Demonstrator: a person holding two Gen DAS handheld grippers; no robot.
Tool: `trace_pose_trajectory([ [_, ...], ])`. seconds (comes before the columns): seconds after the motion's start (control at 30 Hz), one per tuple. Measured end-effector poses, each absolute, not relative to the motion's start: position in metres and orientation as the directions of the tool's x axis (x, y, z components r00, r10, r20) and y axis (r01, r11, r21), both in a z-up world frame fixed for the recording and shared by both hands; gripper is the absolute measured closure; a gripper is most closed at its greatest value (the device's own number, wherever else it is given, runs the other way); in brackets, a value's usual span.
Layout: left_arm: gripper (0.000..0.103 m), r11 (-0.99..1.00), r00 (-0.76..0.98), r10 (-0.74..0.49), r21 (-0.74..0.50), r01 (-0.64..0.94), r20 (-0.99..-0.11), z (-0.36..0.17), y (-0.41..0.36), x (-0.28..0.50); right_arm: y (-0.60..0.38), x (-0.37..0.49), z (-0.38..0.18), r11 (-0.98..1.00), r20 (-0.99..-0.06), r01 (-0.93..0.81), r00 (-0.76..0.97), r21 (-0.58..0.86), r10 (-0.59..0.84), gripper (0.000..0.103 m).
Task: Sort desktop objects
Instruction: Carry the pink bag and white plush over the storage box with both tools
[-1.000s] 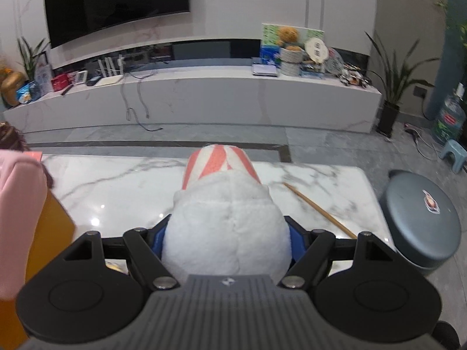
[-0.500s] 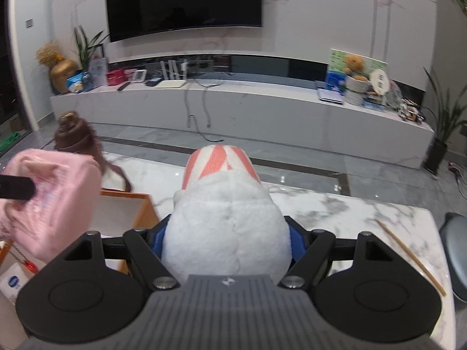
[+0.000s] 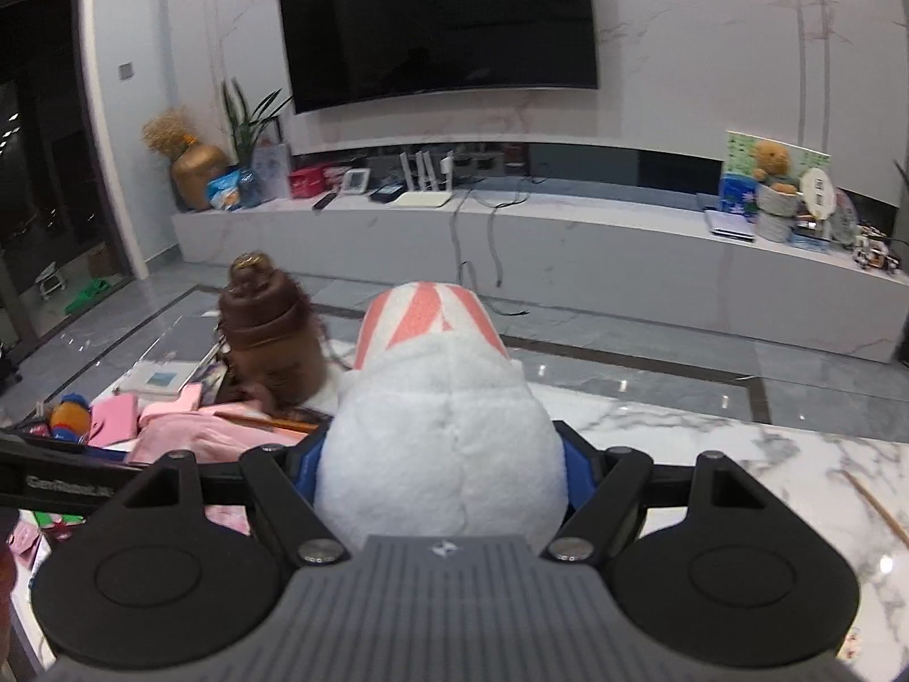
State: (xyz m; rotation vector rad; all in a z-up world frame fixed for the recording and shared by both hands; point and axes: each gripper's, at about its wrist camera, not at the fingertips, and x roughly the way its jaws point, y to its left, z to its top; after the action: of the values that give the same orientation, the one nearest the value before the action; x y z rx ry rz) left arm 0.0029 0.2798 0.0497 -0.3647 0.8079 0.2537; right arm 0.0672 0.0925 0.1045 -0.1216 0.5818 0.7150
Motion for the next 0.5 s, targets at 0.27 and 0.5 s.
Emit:
trace_pose_trajectory([
  [0.27,0.033,0.927,0.619,0.102,-0.151,-0.342,-0.779,0.039,0.276,0.011,0.127,0.066,0.092,0.726,-0.560,-0.682,0.570,0.084,0.601,0.026],
  [0.5,0.033,0.924,0.602,0.095,-0.155,-0.351,-0.793,0.031,0.286,0.013,0.145,0.068,0.090,0.698,-0.565,-0.705,0.529,0.123,0.634,0.026],
])
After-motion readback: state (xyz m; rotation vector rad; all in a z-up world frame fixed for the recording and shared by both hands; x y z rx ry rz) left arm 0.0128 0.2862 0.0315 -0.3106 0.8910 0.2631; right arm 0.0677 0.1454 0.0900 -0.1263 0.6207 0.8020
